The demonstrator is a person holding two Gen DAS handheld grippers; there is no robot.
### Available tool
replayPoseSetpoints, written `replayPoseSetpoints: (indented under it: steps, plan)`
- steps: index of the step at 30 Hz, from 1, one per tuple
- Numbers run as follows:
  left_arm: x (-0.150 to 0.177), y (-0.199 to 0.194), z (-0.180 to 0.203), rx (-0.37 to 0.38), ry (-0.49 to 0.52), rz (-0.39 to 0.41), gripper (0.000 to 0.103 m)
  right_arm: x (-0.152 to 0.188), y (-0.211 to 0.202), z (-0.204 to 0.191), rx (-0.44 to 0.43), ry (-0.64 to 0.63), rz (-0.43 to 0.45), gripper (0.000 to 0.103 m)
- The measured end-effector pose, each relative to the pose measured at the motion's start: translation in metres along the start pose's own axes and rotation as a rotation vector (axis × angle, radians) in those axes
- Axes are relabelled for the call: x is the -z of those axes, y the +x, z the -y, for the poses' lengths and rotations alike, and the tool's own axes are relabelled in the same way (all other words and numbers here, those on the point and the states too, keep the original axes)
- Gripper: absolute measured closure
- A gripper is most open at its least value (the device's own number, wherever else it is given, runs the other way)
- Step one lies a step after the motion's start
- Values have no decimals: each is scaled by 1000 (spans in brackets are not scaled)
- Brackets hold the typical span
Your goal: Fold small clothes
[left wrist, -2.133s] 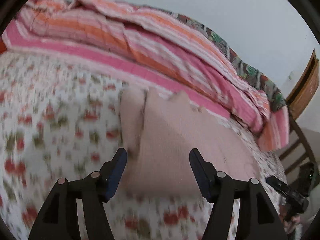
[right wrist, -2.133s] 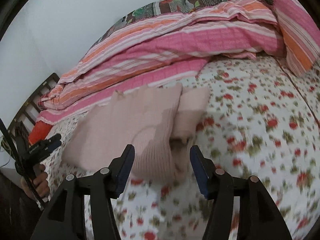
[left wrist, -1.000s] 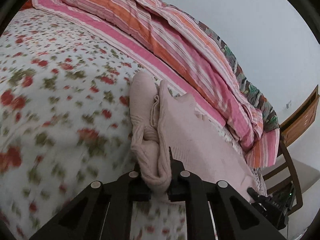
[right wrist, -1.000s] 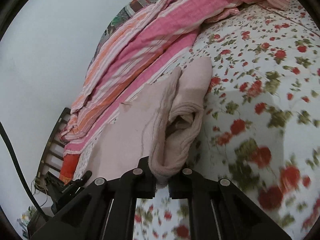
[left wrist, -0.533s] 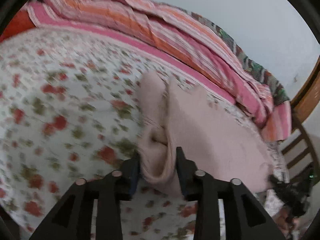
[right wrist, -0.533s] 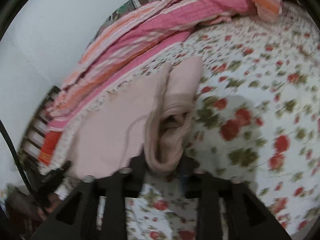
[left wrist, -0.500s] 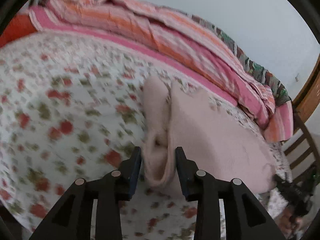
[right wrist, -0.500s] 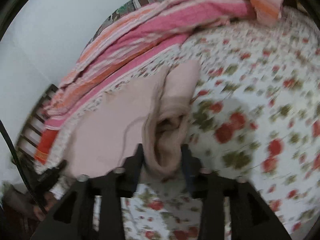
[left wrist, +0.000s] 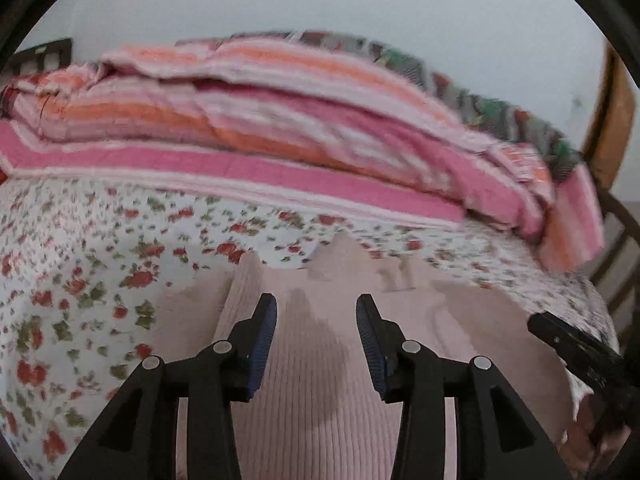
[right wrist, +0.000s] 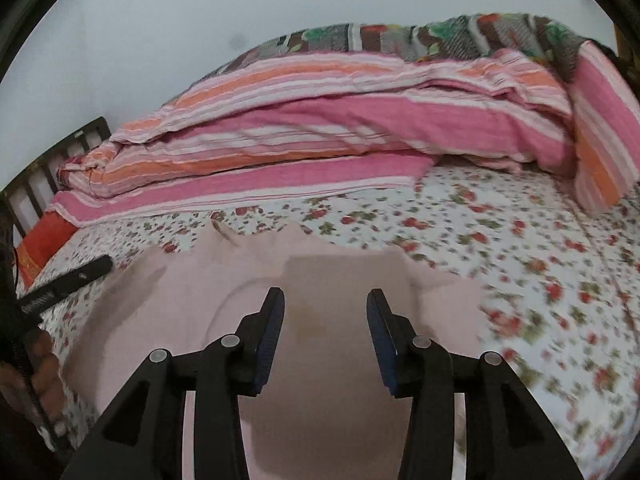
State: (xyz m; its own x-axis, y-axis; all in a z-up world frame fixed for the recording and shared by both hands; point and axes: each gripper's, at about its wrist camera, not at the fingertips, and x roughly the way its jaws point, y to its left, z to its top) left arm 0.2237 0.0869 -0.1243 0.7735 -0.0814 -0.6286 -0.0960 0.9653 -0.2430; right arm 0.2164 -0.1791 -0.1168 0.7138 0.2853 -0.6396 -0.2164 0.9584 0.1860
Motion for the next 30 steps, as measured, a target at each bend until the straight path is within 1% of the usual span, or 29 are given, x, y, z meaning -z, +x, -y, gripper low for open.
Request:
replayPoseSetpoints:
  steps: [2, 4, 5, 6, 9, 13, 17, 19, 21, 24, 26, 28, 30]
  plan:
    - [5, 18, -4, -29, -27, -37, 64, -3, 20, 3, 7, 26, -25, 60]
    - [12, 30, -13, -61, -33, -65, 64, -1, 38, 6, 32, 38, -58, 60]
    - [16, 37, -18, -69, -31, -78, 64, 4, 53, 9, 66, 41, -94, 62]
    - [18, 39, -20, -59, -27, -74, 64, 8, 61, 13, 75, 40, -110, 68]
    - [21, 39, -20, -60, -14, -60, 64, 13, 63, 16, 81, 37, -89, 68]
    - [21, 40, -15, -85, 12, -58, 64, 14, 66, 8, 132, -2, -95, 68]
    - [17, 41, -19, -60, -17, -64, 64, 9, 63, 4, 139, 5, -110, 66]
    - [14, 41, -22, -41, -36, -65, 64, 3, 61, 0, 153, 6, -120, 63]
    - [12, 43, -25, -31, -53, -68, 64, -2, 58, -10, 146, -4, -119, 62]
    - [9, 43, -25, -24, -68, -66, 64, -6, 56, -29, 80, -11, -115, 56]
    - [8, 43, -27, -20, -74, -62, 64, -7, 58, -43, 54, -38, -108, 56]
    - [6, 42, -28, -16, -80, -61, 64, -5, 66, -57, 74, -83, -108, 56]
    - [4, 40, -30, -10, -84, -54, 64, 1, 77, -61, 75, -94, -139, 56]
